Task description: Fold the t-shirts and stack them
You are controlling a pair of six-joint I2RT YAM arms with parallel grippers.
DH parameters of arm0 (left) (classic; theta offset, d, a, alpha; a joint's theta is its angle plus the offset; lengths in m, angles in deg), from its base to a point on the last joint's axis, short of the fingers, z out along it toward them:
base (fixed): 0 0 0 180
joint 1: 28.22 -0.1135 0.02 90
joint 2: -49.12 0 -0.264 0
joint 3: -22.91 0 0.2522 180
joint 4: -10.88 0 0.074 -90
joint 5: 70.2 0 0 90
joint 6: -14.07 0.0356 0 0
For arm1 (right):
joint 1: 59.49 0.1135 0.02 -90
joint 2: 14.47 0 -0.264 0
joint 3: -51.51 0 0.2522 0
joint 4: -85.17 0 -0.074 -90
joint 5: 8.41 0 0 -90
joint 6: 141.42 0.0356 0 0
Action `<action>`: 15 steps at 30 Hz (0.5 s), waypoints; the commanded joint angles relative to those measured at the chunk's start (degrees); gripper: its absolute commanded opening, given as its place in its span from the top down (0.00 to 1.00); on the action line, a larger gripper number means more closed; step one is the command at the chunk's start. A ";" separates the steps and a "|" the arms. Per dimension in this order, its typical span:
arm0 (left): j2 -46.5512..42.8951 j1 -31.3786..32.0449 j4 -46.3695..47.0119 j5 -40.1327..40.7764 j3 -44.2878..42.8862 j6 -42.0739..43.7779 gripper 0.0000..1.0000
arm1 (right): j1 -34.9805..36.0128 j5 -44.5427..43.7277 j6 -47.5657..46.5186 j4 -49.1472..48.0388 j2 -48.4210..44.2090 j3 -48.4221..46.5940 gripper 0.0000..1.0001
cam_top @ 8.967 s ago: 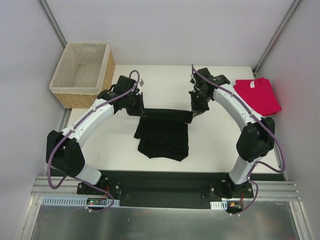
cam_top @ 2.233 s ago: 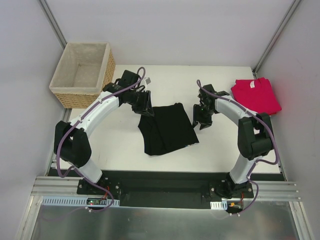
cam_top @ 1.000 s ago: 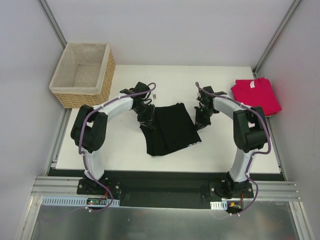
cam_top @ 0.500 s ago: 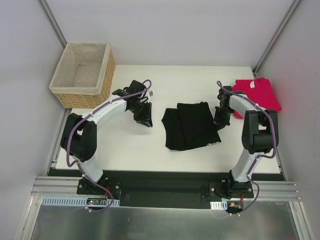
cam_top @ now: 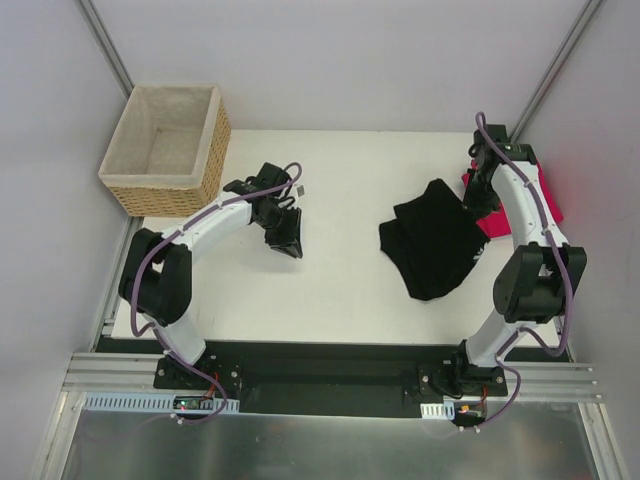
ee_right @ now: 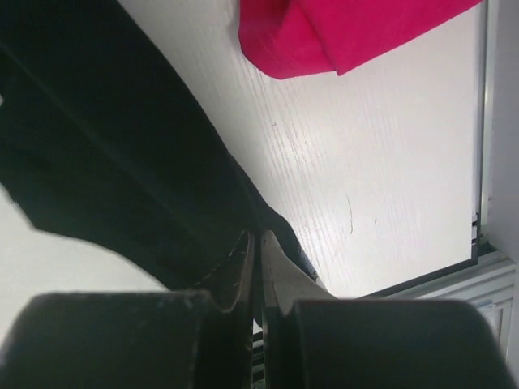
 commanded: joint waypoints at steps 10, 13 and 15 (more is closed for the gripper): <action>-15.24 -4.96 -6.81 5.20 -2.72 2.08 0.82 | 23.08 2.67 7.07 7.44 2.90 -15.80 0.99; -19.11 -8.03 -9.09 6.43 -3.87 2.43 0.81 | 31.35 7.05 9.53 2.97 5.62 -17.83 0.99; -21.12 -9.27 -9.80 7.13 -4.22 3.05 0.80 | 36.08 8.65 11.63 2.15 9.29 -20.36 0.99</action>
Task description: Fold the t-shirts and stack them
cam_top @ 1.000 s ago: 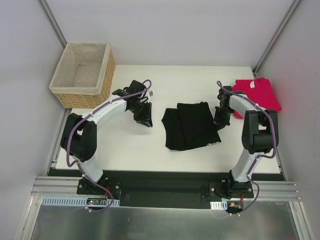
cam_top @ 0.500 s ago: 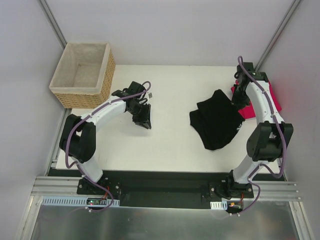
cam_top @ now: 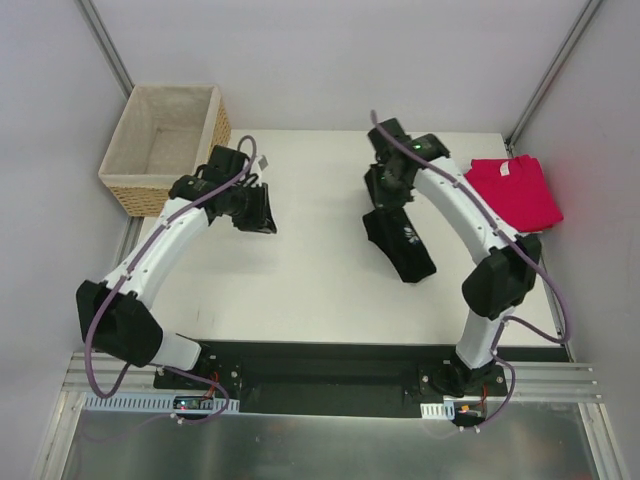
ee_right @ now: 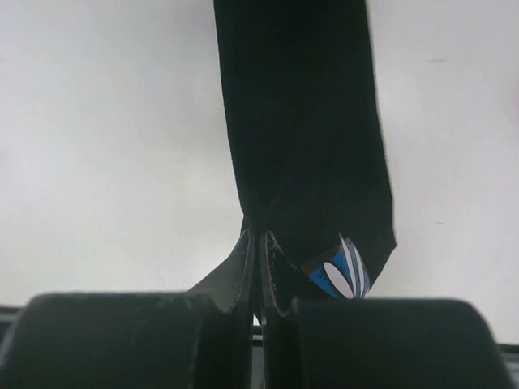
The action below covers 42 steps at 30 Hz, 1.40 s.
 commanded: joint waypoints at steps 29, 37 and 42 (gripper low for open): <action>-0.94 -5.81 -0.22 1.13 1.01 -0.53 0.81 | 27.56 2.15 13.46 -12.77 -2.21 18.82 0.65; 2.75 -5.73 9.04 -5.13 5.77 -1.49 0.82 | 21.51 0.74 14.16 -18.91 -2.99 24.53 0.63; 5.74 -5.73 9.74 -3.45 5.42 -0.35 0.82 | 13.07 4.08 13.55 -24.18 -7.57 31.03 0.61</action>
